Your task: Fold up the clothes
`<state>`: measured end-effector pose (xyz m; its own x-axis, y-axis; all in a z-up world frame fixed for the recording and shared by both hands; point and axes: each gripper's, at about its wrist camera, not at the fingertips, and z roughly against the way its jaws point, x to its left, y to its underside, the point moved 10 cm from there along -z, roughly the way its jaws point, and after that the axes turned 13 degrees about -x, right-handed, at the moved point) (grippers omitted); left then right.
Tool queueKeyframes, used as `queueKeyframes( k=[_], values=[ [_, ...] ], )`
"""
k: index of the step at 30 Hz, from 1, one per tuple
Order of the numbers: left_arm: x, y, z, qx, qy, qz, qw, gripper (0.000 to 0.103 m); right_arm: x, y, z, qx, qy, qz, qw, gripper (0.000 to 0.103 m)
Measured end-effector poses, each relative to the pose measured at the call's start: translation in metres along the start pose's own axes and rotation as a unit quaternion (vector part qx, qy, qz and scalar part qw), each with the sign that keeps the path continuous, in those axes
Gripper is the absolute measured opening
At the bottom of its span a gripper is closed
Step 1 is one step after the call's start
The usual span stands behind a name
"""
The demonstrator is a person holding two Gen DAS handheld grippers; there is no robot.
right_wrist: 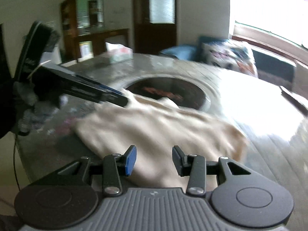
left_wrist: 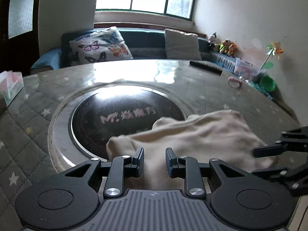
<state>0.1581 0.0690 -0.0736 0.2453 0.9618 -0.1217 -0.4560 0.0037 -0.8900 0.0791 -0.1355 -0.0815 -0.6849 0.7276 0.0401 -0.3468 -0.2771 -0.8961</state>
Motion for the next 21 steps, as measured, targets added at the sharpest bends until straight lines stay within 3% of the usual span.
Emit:
queueKeyframes(
  k=[4,8,14,21],
  values=[
    [0.005,0.007,0.000,0.007,-0.007,0.005,0.9999,0.026,-0.021,0.025,0.013,0.027,0.017,-0.032,0.999,0.041],
    [0.000,-0.004,0.004,-0.006,-0.004,0.008,0.9999,0.026,-0.031,0.008,0.014,0.008,0.019,-0.033,0.999,0.041],
    [0.001,-0.008,-0.004,-0.006,-0.009,0.005,0.9999,0.026,-0.061,-0.026,-0.022,-0.029,0.046,-0.053,0.997,0.041],
    [0.024,0.002,-0.006,0.004,-0.028,0.029,0.9992,0.026,-0.092,-0.011,-0.054,-0.006,0.063,-0.097,0.993,0.041]
  ],
)
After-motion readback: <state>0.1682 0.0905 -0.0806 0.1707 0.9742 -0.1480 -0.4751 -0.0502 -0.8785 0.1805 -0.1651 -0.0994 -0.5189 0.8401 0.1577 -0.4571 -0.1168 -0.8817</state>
